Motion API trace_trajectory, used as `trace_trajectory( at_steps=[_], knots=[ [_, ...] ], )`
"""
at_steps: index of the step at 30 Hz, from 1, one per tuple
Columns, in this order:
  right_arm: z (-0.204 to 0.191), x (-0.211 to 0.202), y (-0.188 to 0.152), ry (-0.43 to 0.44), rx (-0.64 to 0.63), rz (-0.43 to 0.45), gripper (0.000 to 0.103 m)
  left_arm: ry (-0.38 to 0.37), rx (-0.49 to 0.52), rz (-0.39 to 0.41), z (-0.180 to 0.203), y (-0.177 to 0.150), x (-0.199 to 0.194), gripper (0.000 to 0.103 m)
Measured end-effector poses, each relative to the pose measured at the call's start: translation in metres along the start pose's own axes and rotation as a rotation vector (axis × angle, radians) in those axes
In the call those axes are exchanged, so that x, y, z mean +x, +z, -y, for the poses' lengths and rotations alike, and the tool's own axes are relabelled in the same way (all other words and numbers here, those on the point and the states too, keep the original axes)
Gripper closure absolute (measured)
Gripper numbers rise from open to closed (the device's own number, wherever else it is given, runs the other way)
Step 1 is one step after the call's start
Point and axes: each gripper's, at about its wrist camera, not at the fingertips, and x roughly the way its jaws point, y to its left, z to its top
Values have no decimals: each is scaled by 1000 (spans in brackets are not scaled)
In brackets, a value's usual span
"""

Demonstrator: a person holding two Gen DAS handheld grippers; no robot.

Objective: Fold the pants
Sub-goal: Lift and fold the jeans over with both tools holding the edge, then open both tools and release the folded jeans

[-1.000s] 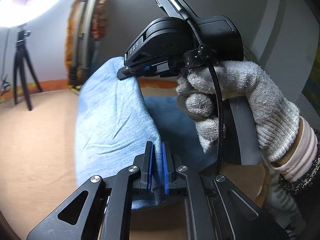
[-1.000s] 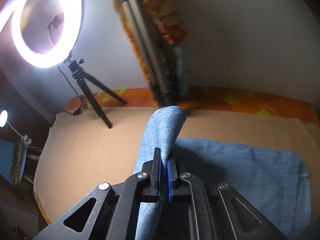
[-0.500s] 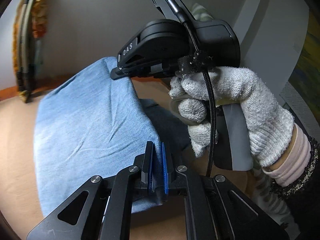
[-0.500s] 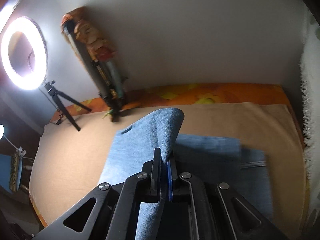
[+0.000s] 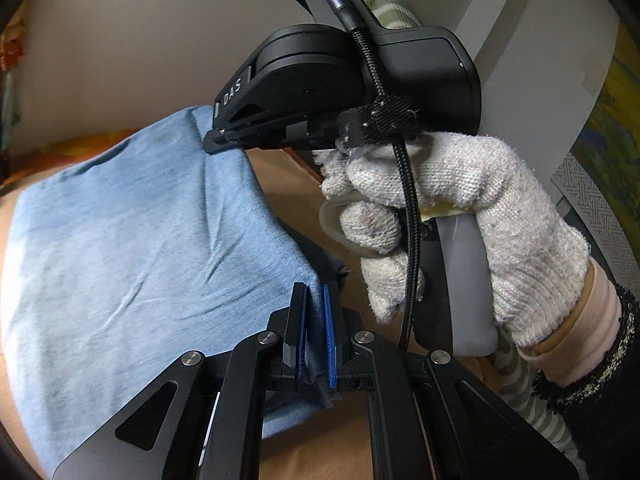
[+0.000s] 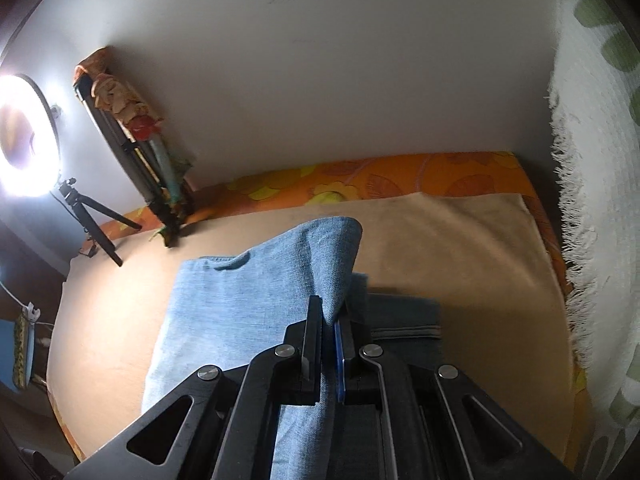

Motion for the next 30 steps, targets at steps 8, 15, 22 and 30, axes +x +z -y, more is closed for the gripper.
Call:
trace_trajectory(
  at_steps=[8, 15, 22, 30],
  knots=[
    [32, 12, -8, -10, 17, -18, 101, -18, 4, -30, -4, 17, 25, 97],
    [43, 31, -14, 4, 26, -50, 101, -7, 14, -48, -16, 28, 32, 97],
    [50, 40, -21, -14, 49, -65, 96, 16, 34, -72, -10, 31, 25, 94],
    [72, 2, -24, -75, 88, -4, 61, 126, 133, -69, -6, 28, -13, 63]
  ],
)
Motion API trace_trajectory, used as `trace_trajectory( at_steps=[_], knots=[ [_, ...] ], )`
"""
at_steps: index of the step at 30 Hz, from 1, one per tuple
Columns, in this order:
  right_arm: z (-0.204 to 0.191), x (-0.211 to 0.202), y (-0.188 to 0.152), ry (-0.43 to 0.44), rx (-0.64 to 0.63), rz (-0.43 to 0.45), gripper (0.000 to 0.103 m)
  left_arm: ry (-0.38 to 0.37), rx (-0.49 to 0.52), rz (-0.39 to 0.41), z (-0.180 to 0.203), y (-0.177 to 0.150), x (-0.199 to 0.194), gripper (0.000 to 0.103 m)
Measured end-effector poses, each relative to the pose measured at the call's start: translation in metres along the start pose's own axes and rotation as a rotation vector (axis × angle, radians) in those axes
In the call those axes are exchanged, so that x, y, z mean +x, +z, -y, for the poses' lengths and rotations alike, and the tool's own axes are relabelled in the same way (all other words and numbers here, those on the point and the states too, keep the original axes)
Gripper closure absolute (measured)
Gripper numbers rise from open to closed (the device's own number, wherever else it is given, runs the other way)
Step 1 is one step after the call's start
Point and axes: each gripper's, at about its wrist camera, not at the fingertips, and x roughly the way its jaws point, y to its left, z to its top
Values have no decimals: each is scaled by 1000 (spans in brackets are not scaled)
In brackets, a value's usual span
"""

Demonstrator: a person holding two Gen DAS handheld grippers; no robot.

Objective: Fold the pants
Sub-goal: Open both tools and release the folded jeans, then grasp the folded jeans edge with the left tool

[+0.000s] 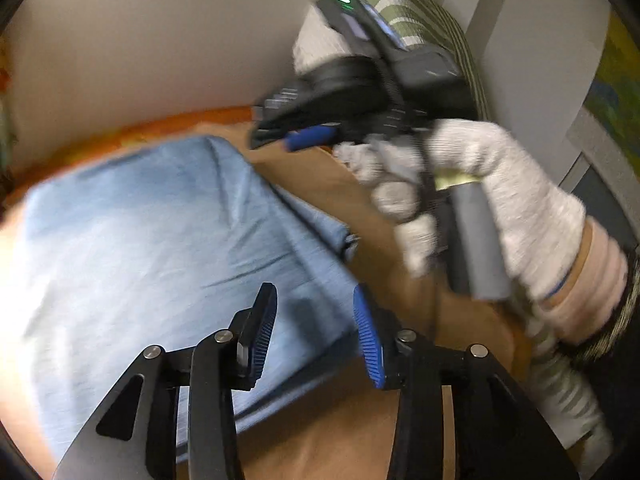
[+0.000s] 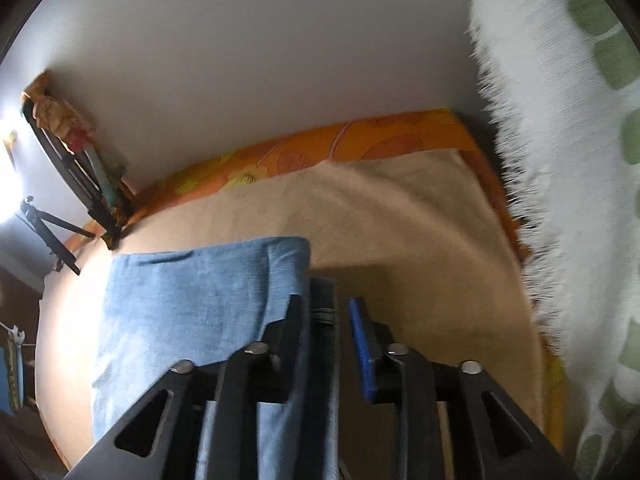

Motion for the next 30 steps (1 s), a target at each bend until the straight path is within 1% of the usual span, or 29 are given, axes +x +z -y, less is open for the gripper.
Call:
trace_trajectory(
  at_steps=[1, 3, 5, 6, 9, 11, 13, 14, 18, 21, 24, 25, 30],
  knots=[
    [3, -7, -3, -1, 0, 13, 58, 14, 7, 7, -4, -1, -4, 57],
    [8, -17, -8, 7, 11, 27, 38, 47, 0, 24, -18, -3, -21, 49],
    [13, -25, -16, 12, 23, 36, 32, 80, -16, 34, -35, -5, -38, 48],
    [15, -27, -19, 14, 33, 35, 31, 110, -15, 39, -43, -6, -45, 47],
    [18, -32, -25, 39, 62, 33, 28, 181, -5, 50, -59, -10, -60, 40],
    [16, -34, -29, 60, 62, 36, 25, 229, -3, 58, -74, -10, -68, 39],
    [12, -35, -32, 73, 47, 37, 22, 245, -16, 53, -77, -21, -67, 39],
    [8, -35, -33, 79, 35, 37, 20, 252, -29, 49, -82, -21, -67, 39],
    [-5, -26, -34, 101, 0, 16, 19, 282, -48, 33, -96, -28, -61, 39],
    [-11, -17, -33, 124, -28, -8, 17, 270, -97, 10, -117, -28, -58, 38],
    [-16, -4, -32, 145, -47, -45, 12, 247, -182, -10, -141, -29, -56, 38],
    [-16, 1, -31, 145, -49, -56, 12, 234, -226, -22, -154, -29, -52, 38],
    [-15, 24, -32, 142, -57, -102, 12, 167, -372, -79, -190, -36, -29, 38]
  ],
)
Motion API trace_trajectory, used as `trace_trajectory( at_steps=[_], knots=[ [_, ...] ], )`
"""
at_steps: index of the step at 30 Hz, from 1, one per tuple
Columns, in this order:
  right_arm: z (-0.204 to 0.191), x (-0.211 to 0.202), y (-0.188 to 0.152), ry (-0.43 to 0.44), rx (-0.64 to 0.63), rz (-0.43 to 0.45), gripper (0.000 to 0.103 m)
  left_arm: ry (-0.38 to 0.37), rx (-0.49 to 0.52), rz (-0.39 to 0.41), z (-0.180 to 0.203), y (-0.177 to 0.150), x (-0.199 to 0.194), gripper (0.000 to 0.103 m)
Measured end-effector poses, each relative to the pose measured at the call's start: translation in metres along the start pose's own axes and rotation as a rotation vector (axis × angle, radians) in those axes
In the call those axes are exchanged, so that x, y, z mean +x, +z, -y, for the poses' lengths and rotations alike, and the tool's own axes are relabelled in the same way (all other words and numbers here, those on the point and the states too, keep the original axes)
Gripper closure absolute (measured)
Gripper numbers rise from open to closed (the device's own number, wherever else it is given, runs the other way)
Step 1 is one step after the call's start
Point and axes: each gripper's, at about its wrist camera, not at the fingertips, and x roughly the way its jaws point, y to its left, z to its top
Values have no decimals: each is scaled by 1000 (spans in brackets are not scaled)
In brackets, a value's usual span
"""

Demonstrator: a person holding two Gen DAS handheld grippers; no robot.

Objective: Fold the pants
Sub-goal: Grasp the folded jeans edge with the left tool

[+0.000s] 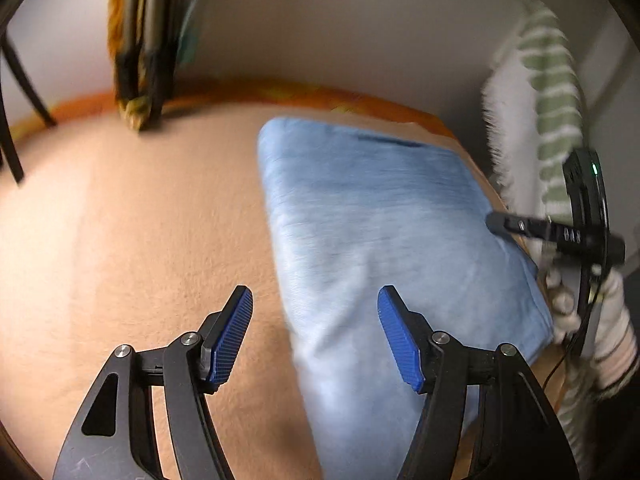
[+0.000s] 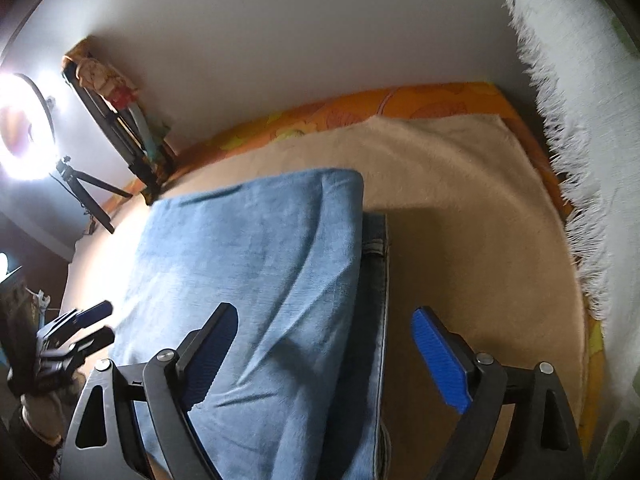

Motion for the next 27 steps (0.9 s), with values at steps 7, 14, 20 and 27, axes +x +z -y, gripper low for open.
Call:
trace_trajectory(
  at_steps=[7, 14, 20, 27],
  knots=[
    [14, 15, -3, 69, 31, -17, 12, -53, -60, -13, -10, 1, 11, 38],
    [17, 15, -7, 163, 26, -15, 21, -128, -113, -5, -7, 6, 19, 38],
    [8, 22, -11, 237, 40, -25, 51, -144, -105, 6, 2, 10, 25, 39],
    [-17, 3, -12, 112, -13, 53, 86, -121, -73, 59, 7, 15, 17, 88]
  ],
)
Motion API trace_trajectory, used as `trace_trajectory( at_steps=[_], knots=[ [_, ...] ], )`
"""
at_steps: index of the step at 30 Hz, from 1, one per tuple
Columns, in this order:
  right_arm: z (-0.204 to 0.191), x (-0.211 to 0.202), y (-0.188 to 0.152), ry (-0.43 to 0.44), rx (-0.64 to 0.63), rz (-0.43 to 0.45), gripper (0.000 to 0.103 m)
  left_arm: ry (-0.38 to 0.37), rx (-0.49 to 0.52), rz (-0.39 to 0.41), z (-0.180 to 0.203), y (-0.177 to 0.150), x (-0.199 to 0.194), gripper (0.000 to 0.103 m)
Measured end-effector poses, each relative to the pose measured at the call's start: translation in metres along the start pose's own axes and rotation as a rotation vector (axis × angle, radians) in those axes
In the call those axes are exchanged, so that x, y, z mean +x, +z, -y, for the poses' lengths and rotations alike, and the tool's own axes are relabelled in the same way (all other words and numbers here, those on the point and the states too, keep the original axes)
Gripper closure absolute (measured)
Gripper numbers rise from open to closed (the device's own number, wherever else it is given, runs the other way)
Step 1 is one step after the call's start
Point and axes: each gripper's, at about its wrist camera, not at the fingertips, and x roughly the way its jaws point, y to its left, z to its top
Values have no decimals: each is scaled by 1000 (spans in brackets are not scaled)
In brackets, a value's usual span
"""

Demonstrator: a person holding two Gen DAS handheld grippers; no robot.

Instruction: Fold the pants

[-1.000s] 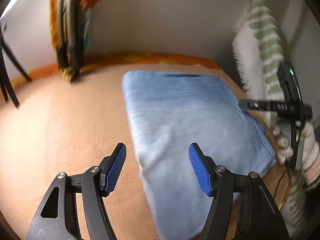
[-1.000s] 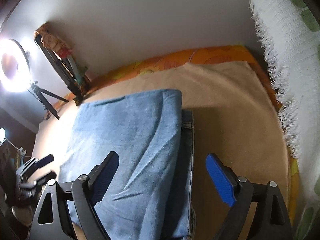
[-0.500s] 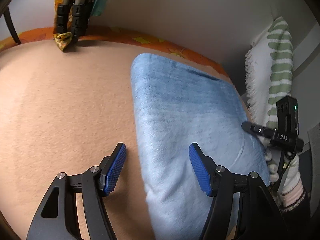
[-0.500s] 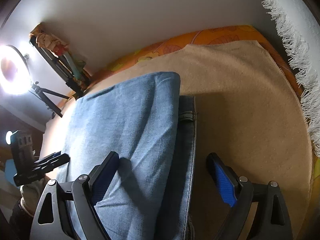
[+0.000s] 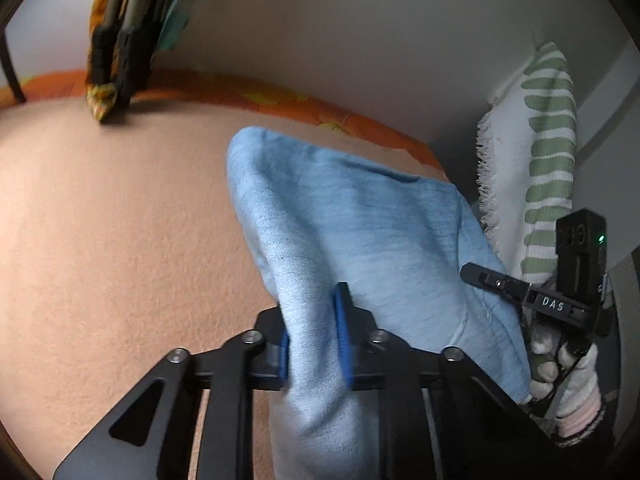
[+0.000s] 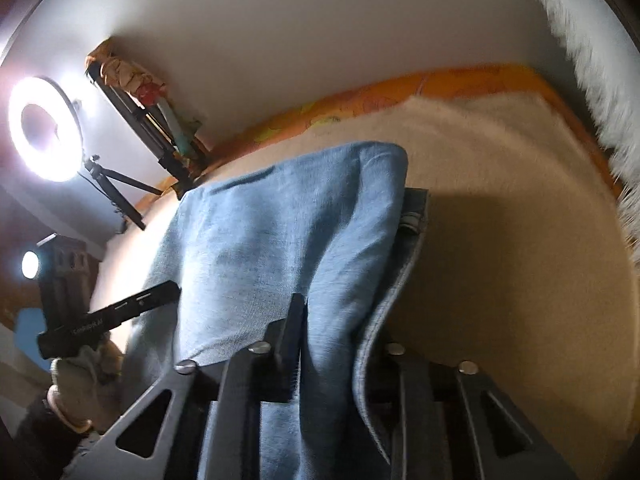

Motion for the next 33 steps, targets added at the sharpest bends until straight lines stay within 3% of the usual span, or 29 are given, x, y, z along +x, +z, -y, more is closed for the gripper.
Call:
trace_trajectory(
  at_steps=[3, 12, 18, 26, 33],
  knots=[
    [-13, -12, 5, -45, -37, 42, 88, -7, 35, 30, 5, 2, -9, 91],
    [-53, -47, 31, -73, -113, 149, 90, -36, 104, 116, 23, 26, -32, 93],
    [-70, -53, 65, -102, -158, 208, 90, -16, 122, 179, 28, 61, -35, 93],
    [-67, -25, 112, -135, -160, 254, 90, 51, 143, 208, 21, 103, -14, 93],
    [-54, 21, 134, -197, -156, 212, 91, 136, 158, 162, 7, 108, 22, 93]
  ],
)
